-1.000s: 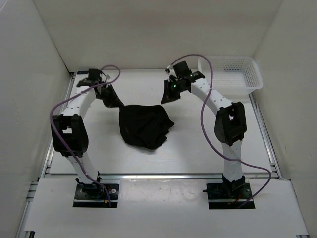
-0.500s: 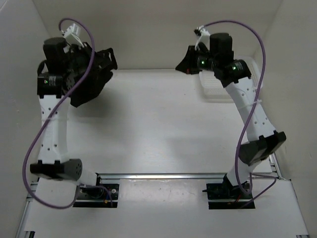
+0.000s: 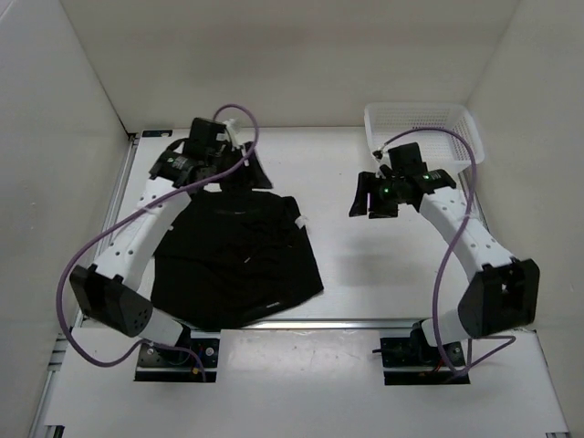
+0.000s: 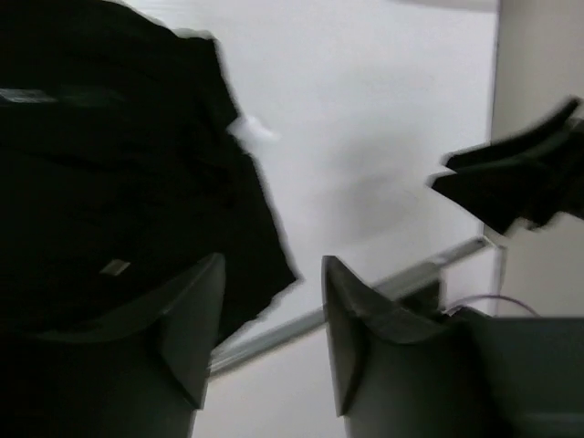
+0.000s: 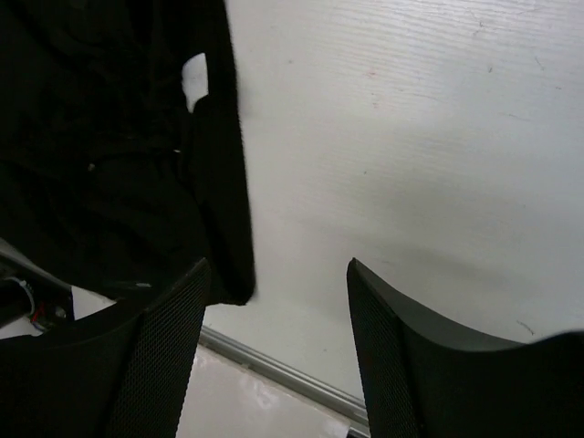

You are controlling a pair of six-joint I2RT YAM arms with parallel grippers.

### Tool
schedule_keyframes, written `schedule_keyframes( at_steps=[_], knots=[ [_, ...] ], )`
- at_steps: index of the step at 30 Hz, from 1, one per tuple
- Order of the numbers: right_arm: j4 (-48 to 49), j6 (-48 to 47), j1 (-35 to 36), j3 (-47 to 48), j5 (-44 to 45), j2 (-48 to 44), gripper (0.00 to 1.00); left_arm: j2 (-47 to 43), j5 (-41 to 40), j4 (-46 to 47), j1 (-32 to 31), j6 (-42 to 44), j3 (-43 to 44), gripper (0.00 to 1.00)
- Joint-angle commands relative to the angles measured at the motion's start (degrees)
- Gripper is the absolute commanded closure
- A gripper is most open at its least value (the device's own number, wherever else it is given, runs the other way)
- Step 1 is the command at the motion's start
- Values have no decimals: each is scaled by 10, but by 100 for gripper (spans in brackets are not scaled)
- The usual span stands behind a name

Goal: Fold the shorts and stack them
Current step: Flatten the shorts out

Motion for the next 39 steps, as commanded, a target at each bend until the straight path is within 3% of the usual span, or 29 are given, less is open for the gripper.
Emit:
schedule_keyframes(
  at_steps=[1, 2, 4, 7, 8, 9, 11, 12, 18, 24, 28, 31, 34, 35, 37, 39],
  knots=[
    [14, 1, 1, -22, -13, -59, 33, -87, -61, -34, 48, 21, 3, 49],
    [14, 8, 1, -32, -24, -59, 33, -110, -70, -51, 68, 21, -36, 69],
    [33, 32, 15, -73, -54, -59, 33, -155, -94, -68, 85, 2, -92, 90],
    [54, 66, 37, -138, -87, -66, 29, -212, -105, -83, 124, -46, -236, 89],
    [66, 89, 44, -156, -96, -72, 26, -251, -91, -83, 141, -58, -274, 54],
    [72, 100, 63, -173, -103, -72, 23, -269, -61, -67, 147, -82, -352, 35],
    [92, 133, 82, -223, -109, -87, 13, -312, -30, -43, 152, -108, -424, 5],
    [101, 144, 99, -237, -114, -88, 11, -321, -18, -28, 160, -135, -482, 0],
    [191, 214, 178, -299, -150, -77, 4, -271, -31, 66, 186, -152, -543, 0],
    [229, 214, 201, -281, -162, 17, 6, -121, -47, 95, 208, -97, -460, 0],
    [234, 208, 201, -267, -157, 66, 18, -53, -72, 102, 220, -97, -399, 3],
    [226, 203, 201, -250, -151, 97, 34, 15, -66, 108, 220, -84, -340, 8],
    [226, 197, 201, -233, -151, 108, 68, 83, -72, 114, 220, -73, -284, 14],
    [221, 192, 201, -216, -140, 108, 88, 100, -72, 114, 215, -65, -270, 15],
    [206, 192, 186, -204, -114, 108, 100, 151, -67, 114, 215, -55, -225, 19],
    [199, 192, 162, -197, -96, 88, 100, 184, -54, 114, 209, -48, -194, 22]
  ],
)
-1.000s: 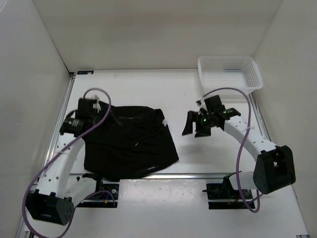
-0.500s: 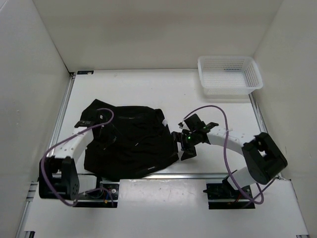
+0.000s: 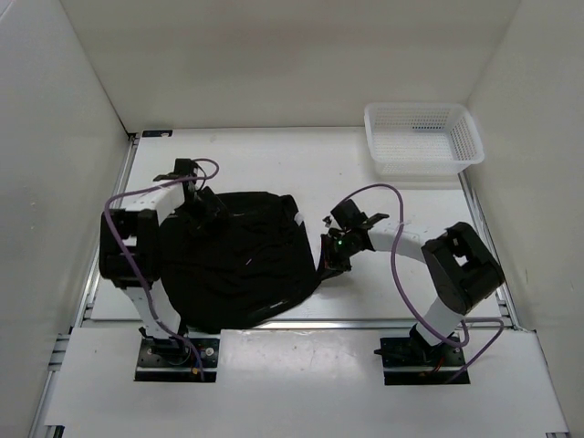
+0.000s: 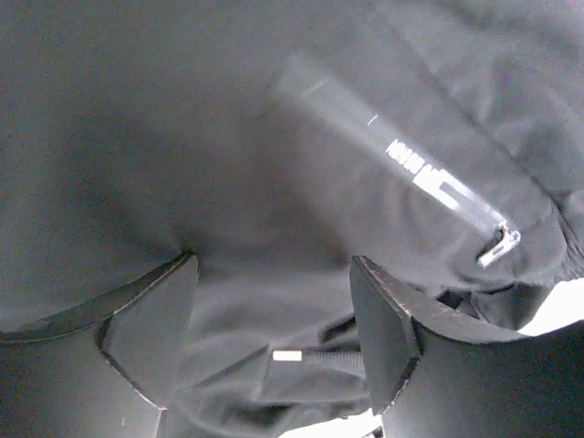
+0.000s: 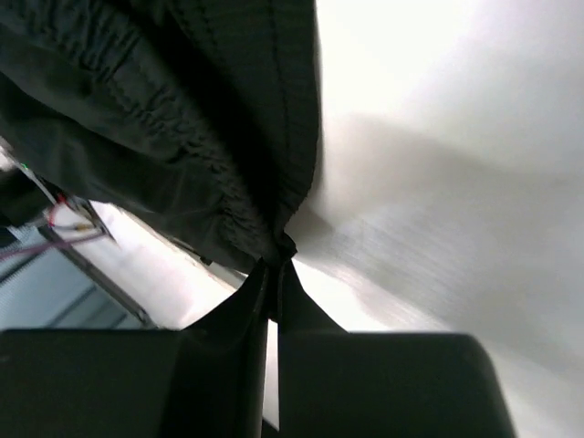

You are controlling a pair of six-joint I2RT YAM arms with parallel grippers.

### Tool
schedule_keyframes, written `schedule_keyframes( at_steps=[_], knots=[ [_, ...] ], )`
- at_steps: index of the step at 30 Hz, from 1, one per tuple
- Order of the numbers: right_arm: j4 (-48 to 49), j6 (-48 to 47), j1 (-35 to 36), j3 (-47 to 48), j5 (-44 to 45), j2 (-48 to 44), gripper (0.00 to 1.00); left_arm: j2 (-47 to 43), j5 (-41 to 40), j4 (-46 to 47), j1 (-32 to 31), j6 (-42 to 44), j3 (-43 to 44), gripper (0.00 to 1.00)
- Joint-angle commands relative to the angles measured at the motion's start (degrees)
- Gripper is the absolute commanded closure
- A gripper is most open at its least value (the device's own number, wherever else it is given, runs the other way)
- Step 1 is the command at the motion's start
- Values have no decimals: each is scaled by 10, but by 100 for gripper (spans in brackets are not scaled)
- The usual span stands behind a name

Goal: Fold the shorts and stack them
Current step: Flatten the shorts out

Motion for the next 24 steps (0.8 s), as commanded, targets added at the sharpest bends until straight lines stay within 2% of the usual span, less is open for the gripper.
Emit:
schedule_keyframes(
  at_steps=[1, 4, 8, 9, 11, 12, 14, 15, 16, 18, 19, 20, 21, 23, 24],
  knots=[
    [-20, -5, -39, 31, 44, -29, 100, 59, 15, 9, -6, 28, 59, 22],
    [-45, -18, -82, 31, 83, -63, 100, 110, 41, 9, -26, 42, 137, 20],
    [-72, -50, -145, 4, 124, -116, 100, 248, 95, -22, -69, 58, 275, 18],
    [-80, -50, -174, -3, 124, -124, 100, 269, 101, -39, -78, 64, 335, 18],
    [-86, -59, -202, -29, 129, -146, 100, 332, 119, -55, -93, 71, 401, 18],
    [-86, -59, -222, -47, 129, -155, 100, 353, 132, -73, -109, 71, 472, 18],
    [-86, -59, -235, -62, 129, -175, 100, 413, 137, -96, -123, 76, 551, 18],
    [-86, -59, -242, -68, 129, -180, 100, 432, 144, -112, -134, 88, 638, 15],
    [-86, -59, -242, -68, 135, -180, 76, 448, 144, -151, -134, 96, 686, 13],
    [-86, -59, -248, -68, 143, -194, 41, 472, 139, -194, -141, 109, 774, 9],
    [-86, -59, -248, -68, 143, -200, 29, 466, 122, -208, -141, 115, 821, 1],
    [-91, -59, -248, -63, 153, -200, 19, 449, 112, -214, -141, 123, 821, 1],
    [-96, -59, -248, -63, 160, -206, 16, 390, 99, -208, -132, 123, 803, 1],
    [-96, -53, -254, -57, 167, -212, 15, 313, 58, -196, -111, 130, 700, 1],
    [-96, -53, -254, -52, 167, -212, 15, 230, 42, -188, -101, 130, 657, 1]
  ],
)
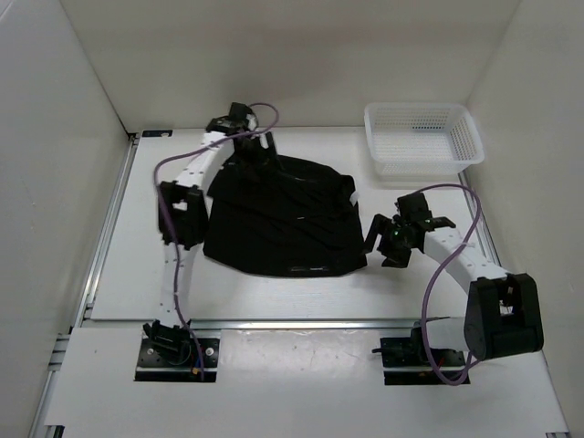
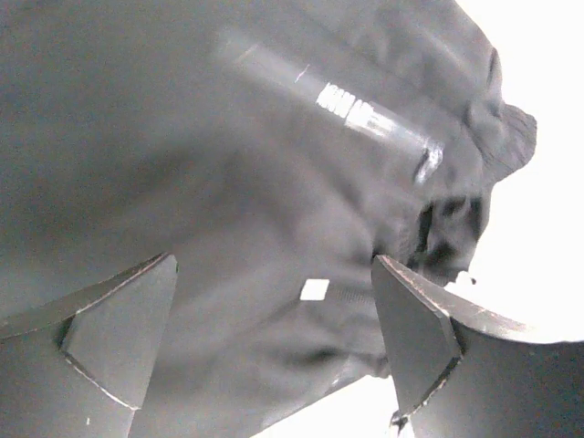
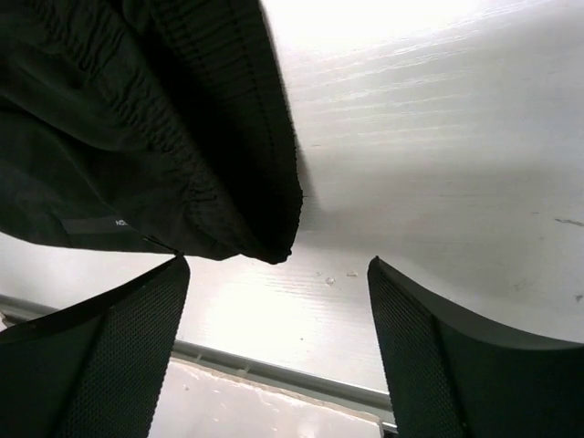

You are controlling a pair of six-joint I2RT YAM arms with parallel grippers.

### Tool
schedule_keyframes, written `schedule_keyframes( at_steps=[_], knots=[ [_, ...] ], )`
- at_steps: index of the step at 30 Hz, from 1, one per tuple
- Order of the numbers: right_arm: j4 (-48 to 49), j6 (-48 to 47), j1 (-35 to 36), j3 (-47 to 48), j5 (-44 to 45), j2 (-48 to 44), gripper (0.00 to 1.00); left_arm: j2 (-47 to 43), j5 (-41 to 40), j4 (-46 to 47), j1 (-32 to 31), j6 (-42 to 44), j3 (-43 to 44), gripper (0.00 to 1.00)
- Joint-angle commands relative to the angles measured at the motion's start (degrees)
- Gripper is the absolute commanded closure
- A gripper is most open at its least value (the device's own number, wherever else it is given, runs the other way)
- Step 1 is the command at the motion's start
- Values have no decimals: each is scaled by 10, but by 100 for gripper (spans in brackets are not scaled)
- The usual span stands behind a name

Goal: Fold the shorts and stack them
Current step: Flatten the shorts out

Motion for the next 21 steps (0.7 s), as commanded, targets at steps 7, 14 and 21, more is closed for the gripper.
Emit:
schedule_keyframes(
  at_steps=[7, 14, 21],
  knots=[
    [-8, 3, -7, 12, 6, -34, 30, -553, -160, 25, 144, -12, -511, 4],
    [27, 52, -1, -29, -65, -62, 17, -715, -45, 123, 200, -114, -879, 6],
    [70, 106, 4, -60, -108, -41, 9, -637, -12, 200, 200, -125, -926, 0]
  ],
)
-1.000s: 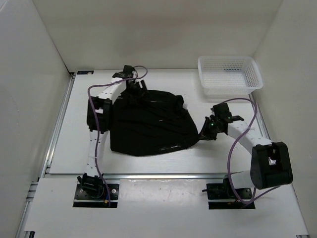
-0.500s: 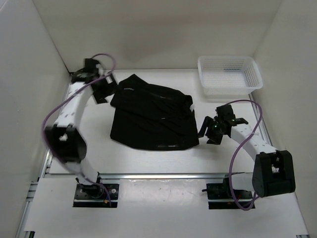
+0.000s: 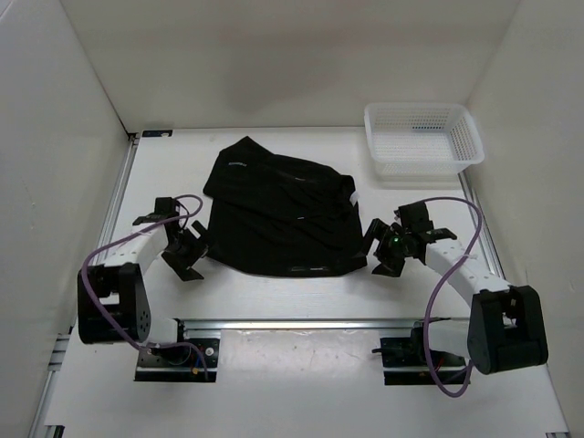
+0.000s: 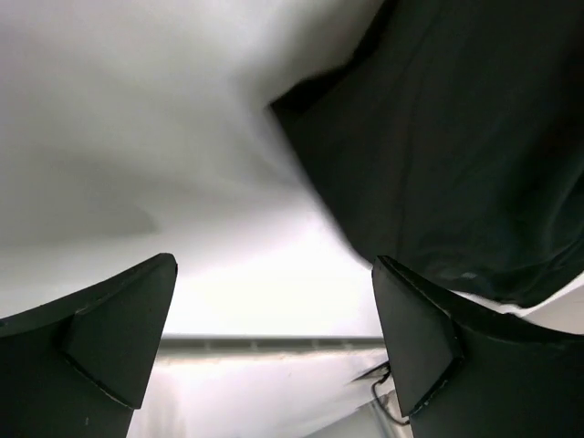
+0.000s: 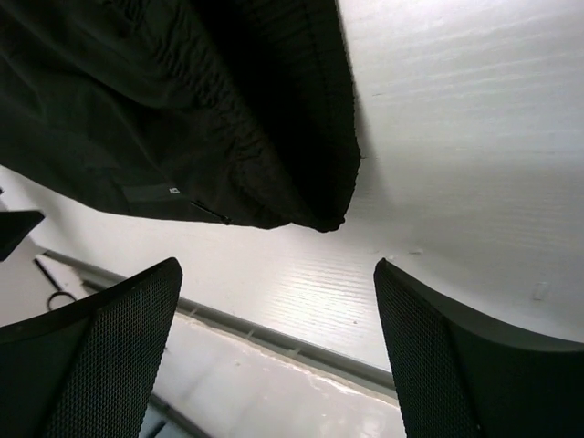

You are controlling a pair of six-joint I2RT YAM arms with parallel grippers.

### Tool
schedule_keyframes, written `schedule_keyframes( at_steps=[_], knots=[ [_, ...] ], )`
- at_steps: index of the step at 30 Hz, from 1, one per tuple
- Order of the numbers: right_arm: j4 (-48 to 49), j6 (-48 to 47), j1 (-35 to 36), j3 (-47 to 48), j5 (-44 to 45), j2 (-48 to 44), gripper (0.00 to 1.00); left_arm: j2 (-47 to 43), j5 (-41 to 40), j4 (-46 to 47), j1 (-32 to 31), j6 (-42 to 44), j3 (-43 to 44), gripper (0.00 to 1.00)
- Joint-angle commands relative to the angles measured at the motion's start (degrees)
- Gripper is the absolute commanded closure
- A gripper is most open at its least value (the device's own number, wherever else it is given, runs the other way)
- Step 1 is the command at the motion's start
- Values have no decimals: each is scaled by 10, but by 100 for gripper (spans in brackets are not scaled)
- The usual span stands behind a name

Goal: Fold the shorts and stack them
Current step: Flatten the shorts out

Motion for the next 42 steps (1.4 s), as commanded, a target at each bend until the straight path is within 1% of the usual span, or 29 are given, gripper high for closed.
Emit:
schedule_keyframes(
  at_steps=[1, 3, 7, 8, 11, 12, 13, 14, 16, 17, 20, 22, 23, 24, 25, 26, 27, 29, 30, 32, 34, 35, 36, 37, 38, 39, 40, 41, 42],
  knots=[
    [39, 43, 3, -16, -42, 10, 9, 21, 37, 79, 0, -15, 19, 0],
    [67, 67, 3, -24, -49, 21, 9, 54, 37, 93, -7, -29, 26, 0],
    [89, 81, 14, -30, -28, 45, 16, 103, 26, 113, -29, -35, 49, 0],
    [101, 81, 14, -24, -23, 60, 19, 112, 26, 113, -29, -35, 58, 3],
    [113, 80, 21, 0, 1, 95, 28, 130, 13, 119, -35, -35, 72, 20],
    [119, 80, 21, 6, 1, 104, 32, 144, 8, 119, -35, -35, 77, 28],
    [119, 80, 21, 13, 8, 122, 37, 149, 3, 119, -35, -35, 90, 51],
    [127, 80, 21, 28, 2, 132, 50, 155, 3, 119, -35, -35, 97, 65],
    [127, 75, 21, 50, -4, 162, 67, 173, 8, 119, -35, -23, 130, 90],
    [127, 75, 27, 64, -4, 172, 84, 173, 18, 119, -35, -23, 144, 90],
    [97, 63, 27, 155, 3, 208, 100, 187, 36, 113, -23, -18, 231, 90],
    [59, 48, 27, 273, 3, 240, 100, 198, 43, 76, -16, -13, 302, 90],
    [39, 41, 22, 322, 3, 251, 100, 198, 43, 48, -8, 0, 397, 90],
    [23, 35, 22, 417, 3, 259, 100, 207, 33, 15, 0, 7, 453, 90],
    [0, 20, 22, 461, 9, 264, 100, 213, 26, -15, 0, 13, 509, 90],
    [-9, 11, 22, 502, 16, 269, 100, 213, 18, -64, 6, 24, 613, 90],
    [-19, -1, 22, 569, 21, 269, 100, 213, 18, -85, 6, 24, 660, 90],
    [-47, -33, 29, 613, 31, 264, 100, 203, 12, -124, 11, 38, 748, 90],
    [-52, -44, 29, 620, 43, 249, 100, 195, 11, -132, 11, 38, 757, 90],
    [-52, -58, 45, 587, 50, 227, 100, 153, 11, -132, 5, 45, 737, 90],
    [-52, -66, 53, 498, 73, 186, 100, 115, 5, -120, -2, 50, 633, 90],
    [-46, -73, 59, 458, 82, 169, 100, 65, 5, -109, -10, 50, 583, 90],
    [-39, -73, 59, 414, 88, 133, 100, 39, 5, -97, -18, 50, 470, 90],
    [-30, -78, 59, 325, 89, 113, 100, 14, -1, -87, -18, 50, 412, 88],
    [-12, -78, 59, 281, 89, 94, 100, -29, -6, -73, -23, 50, 355, 80],
    [-5, -78, 59, 241, 89, 61, 100, -47, -6, -65, -23, 50, 254, 62],
    [-5, -73, 65, 207, 95, 48, 100, -59, -6, -55, -23, 50, 211, 41],
    [-5, -73, 66, 159, 102, 38, 79, -65, -6, -50, -23, 50, 180, 12],
    [-5, -65, 66, 144, 107, 23, 58, -65, -6, -50, -23, 55, 143, 6]
  ],
)
